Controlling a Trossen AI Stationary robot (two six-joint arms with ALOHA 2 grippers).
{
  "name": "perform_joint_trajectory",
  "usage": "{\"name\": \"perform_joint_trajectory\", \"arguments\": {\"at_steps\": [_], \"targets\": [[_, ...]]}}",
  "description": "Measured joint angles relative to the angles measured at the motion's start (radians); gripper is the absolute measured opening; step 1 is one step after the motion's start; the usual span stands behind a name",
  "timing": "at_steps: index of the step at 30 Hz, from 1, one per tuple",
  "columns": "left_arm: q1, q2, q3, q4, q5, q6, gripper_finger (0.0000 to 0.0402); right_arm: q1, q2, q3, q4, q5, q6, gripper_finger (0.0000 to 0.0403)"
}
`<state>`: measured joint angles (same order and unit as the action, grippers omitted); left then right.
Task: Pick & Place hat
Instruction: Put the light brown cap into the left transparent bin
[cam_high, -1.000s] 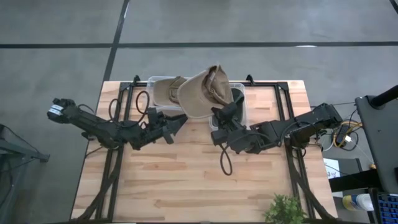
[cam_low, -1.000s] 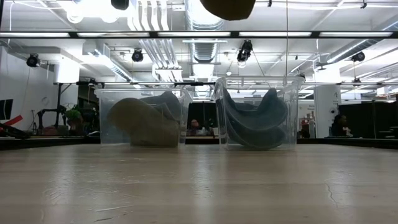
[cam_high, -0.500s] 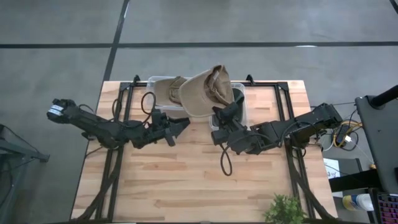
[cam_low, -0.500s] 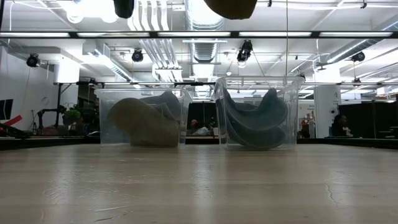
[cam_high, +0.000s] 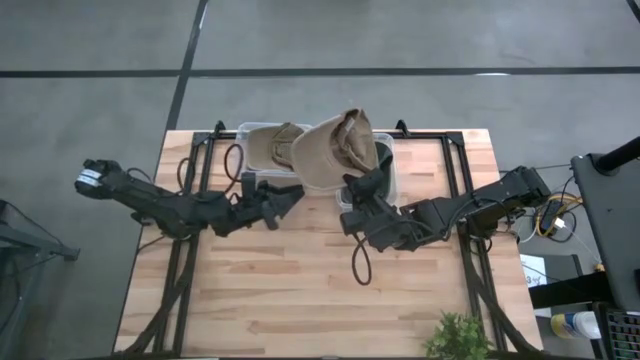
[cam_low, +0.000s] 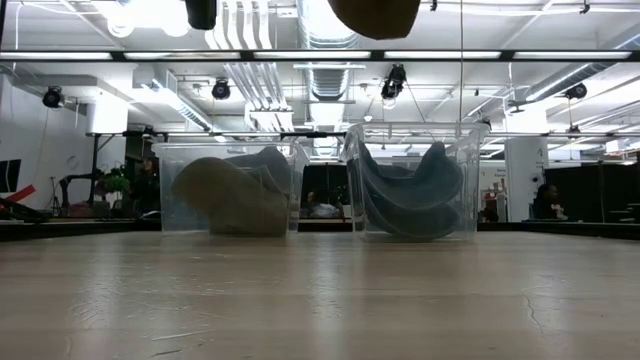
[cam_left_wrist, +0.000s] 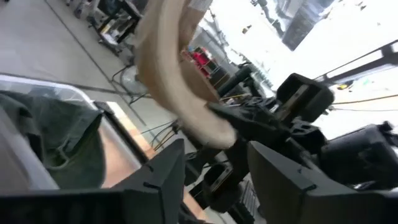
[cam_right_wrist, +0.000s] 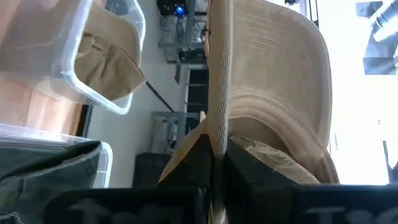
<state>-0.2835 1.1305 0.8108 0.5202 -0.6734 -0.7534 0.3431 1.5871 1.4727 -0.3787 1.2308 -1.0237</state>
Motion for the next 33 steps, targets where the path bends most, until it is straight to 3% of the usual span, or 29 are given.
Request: {"name": "perform_joint_trajectory", "arguments": {"at_steps": [6,25,29,33], "targets": [[0.001,0.0,0.0,-0.024,-0.009,0.001,0.0202,0.0,0.001,-0.004,0.003,0.035,-0.004,0.0012],[0.052,-0.004,0.002,-0.015,-0.03,-0.001,0.02,0.039,0.002,-0.006,0.076,-0.03,-0.017,0.0012],[0.057,-0.004,0.002,-0.024,-0.025,-0.007,0.0149,0.035,0.003,-0.006,0.075,-0.042,-0.013,0.0012],[0.055,-0.004,0.002,-0.028,-0.019,-0.003,0.004,0.035,0.003,-0.007,0.072,-0.077,-0.001,0.0012]]}}
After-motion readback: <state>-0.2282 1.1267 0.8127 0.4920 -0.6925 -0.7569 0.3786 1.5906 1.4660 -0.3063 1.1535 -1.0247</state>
